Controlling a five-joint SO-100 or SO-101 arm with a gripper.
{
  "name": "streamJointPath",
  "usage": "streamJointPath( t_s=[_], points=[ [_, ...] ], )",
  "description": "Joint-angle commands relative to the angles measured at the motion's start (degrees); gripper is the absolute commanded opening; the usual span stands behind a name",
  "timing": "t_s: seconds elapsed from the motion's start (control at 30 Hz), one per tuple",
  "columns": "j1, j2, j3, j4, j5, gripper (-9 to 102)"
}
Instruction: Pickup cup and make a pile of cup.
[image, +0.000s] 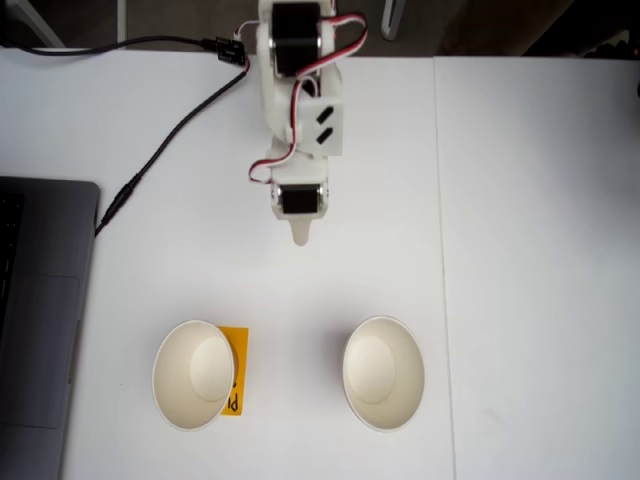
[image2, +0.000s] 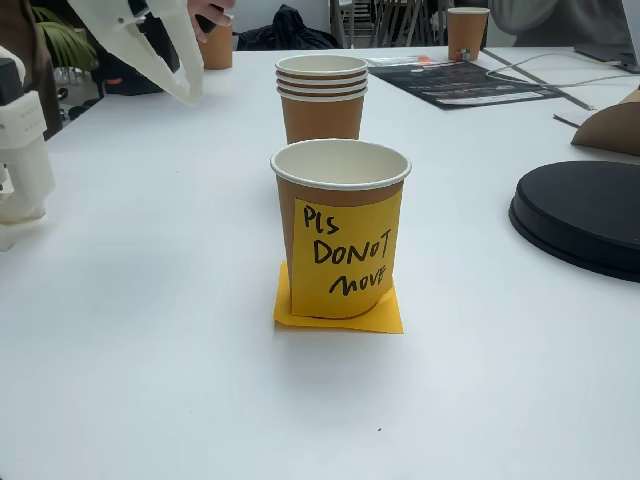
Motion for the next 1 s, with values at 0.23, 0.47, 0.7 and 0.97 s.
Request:
streamJointPath(
  t_s=[0.23, 0.47, 0.7, 0.97],
  points=[
    [7.7, -15.1, -25.7, -0.5, -0.1, -7],
    [12.9, -19.6, -35.1, -0.5, -0.3, -7],
    [18.1, -22.1, -37.3, -0.5, -0.4, -7],
    [21.6, -22.5, -37.2, -0.4, -0.5, 11]
  ],
)
